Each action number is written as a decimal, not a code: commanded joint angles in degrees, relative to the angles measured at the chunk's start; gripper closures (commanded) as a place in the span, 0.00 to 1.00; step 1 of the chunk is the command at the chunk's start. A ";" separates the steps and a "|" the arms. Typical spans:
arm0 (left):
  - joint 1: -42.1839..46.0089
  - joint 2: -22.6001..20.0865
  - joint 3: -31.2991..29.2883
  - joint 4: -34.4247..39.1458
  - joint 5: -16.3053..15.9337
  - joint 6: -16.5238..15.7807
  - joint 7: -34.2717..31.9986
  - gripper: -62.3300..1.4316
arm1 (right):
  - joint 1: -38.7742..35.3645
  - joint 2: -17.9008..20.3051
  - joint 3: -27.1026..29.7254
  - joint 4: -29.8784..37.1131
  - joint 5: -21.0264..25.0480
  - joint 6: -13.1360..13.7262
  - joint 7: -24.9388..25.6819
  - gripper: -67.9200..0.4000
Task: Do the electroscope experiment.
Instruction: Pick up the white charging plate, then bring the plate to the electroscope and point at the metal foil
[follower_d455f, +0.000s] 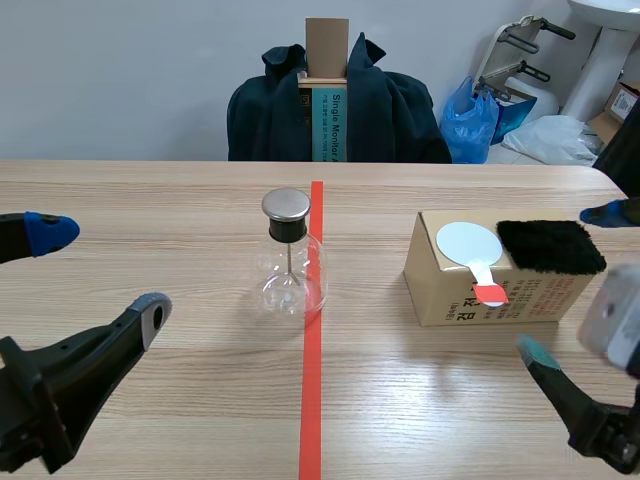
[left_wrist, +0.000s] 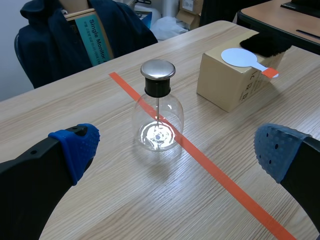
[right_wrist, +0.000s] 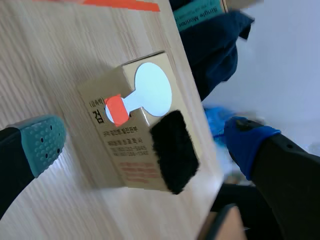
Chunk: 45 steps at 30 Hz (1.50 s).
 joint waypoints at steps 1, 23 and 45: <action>0.11 0.00 0.37 1.09 -0.52 0.31 -0.79 0.00 | 0.31 -0.02 0.26 0.87 -3.63 -1.84 0.96 0.00; 0.07 0.00 0.37 1.09 0.98 0.31 -0.33 0.00 | 18.49 -0.04 -13.79 -30.99 -29.31 -38.80 6.78 0.00; -0.70 -0.17 0.37 1.09 4.22 0.94 -0.31 0.93 | 28.15 -0.04 -35.39 -35.93 -29.77 -43.63 -21.55 0.00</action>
